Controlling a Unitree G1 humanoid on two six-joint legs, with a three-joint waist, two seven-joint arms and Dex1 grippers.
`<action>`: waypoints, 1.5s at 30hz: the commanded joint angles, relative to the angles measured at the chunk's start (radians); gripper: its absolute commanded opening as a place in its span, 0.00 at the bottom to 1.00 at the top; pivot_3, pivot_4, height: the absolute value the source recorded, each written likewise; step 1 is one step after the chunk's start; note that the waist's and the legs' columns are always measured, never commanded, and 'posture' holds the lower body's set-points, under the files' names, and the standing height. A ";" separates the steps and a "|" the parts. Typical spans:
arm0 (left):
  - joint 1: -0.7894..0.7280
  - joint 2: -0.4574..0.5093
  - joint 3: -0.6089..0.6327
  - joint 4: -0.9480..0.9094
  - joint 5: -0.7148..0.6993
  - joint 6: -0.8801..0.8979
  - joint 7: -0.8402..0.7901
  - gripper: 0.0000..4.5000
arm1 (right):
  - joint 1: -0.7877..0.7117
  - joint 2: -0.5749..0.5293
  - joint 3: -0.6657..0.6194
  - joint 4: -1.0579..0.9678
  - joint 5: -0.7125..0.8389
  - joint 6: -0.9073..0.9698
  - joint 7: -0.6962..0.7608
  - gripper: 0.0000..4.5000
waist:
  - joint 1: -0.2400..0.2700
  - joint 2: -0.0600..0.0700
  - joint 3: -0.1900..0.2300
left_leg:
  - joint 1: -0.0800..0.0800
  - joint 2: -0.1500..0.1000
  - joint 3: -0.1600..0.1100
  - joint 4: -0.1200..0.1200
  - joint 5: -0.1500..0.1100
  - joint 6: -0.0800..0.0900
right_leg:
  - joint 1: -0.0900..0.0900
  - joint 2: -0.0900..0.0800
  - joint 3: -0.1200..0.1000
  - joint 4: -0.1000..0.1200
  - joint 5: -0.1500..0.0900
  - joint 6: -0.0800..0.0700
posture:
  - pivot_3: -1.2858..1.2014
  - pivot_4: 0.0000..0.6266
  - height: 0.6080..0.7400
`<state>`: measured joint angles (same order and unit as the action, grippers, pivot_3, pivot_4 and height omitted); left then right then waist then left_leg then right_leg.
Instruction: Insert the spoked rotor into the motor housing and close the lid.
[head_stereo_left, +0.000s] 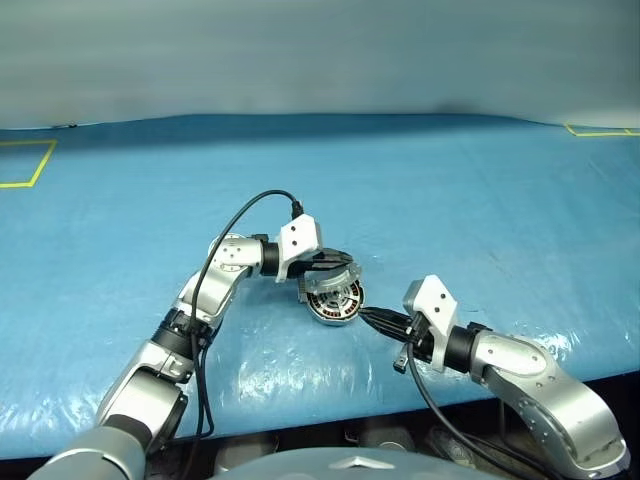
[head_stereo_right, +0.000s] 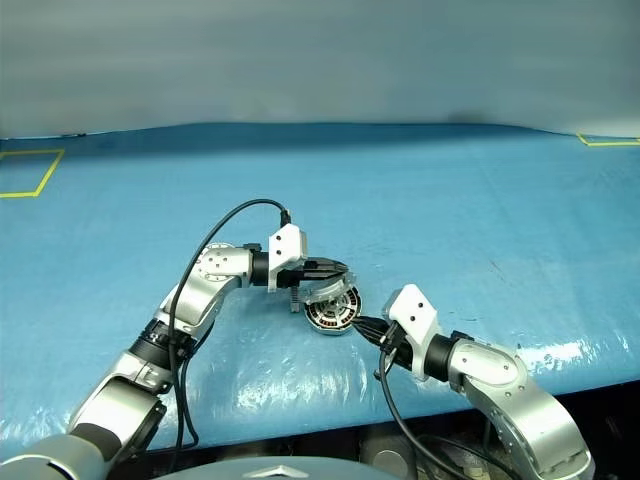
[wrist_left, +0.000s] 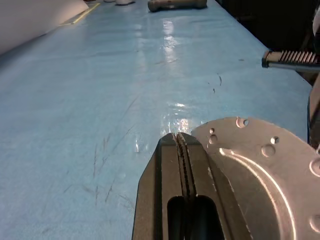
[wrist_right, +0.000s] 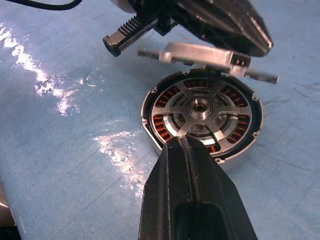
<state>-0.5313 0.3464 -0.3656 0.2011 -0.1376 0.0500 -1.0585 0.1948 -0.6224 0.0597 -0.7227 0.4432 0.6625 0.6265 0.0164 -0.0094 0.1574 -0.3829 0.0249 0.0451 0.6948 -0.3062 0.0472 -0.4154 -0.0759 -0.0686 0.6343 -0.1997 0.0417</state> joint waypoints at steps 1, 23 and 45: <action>0.003 -0.007 -0.023 -0.005 0.023 -0.047 -0.022 0.01 | 0.014 -0.004 -0.034 -0.056 0.014 -0.007 -0.014 0.00 | 0.002 0.000 0.000 | 0.000 0.000 0.000 0.000 0.000 0.000 | 0.000 0.000 0.000 -0.001 0.000 0.000 | 0.52 0.24 1.00; 0.150 0.037 0.124 -0.272 -0.135 0.062 0.007 0.00 | -0.144 0.058 0.035 0.017 -0.028 -0.028 -0.082 0.09 | -0.002 0.001 -0.001 | -0.002 0.000 0.001 0.001 -0.002 0.003 | 0.000 0.000 0.001 -0.006 0.003 0.004 | 0.52 0.24 1.00; 0.533 0.223 0.225 -0.572 -0.162 0.206 0.136 0.00 | -0.311 0.059 0.242 0.339 -0.270 -0.154 -0.006 1.00 | -0.002 0.002 -0.001 | -0.001 0.000 0.003 0.001 -0.001 0.002 | 0.001 0.000 0.002 -0.006 0.001 0.000 | 0.52 0.24 1.00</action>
<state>-0.0047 0.5575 -0.1489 -0.3246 -0.2957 0.2572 -0.9283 -0.1068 -0.5606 0.2918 -0.4048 0.2156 0.5263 0.6329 0.0140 -0.0076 0.1568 -0.3836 0.0251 0.0478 0.6962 -0.3074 0.0488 -0.4144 -0.0759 -0.0662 0.6283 -0.1986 0.0415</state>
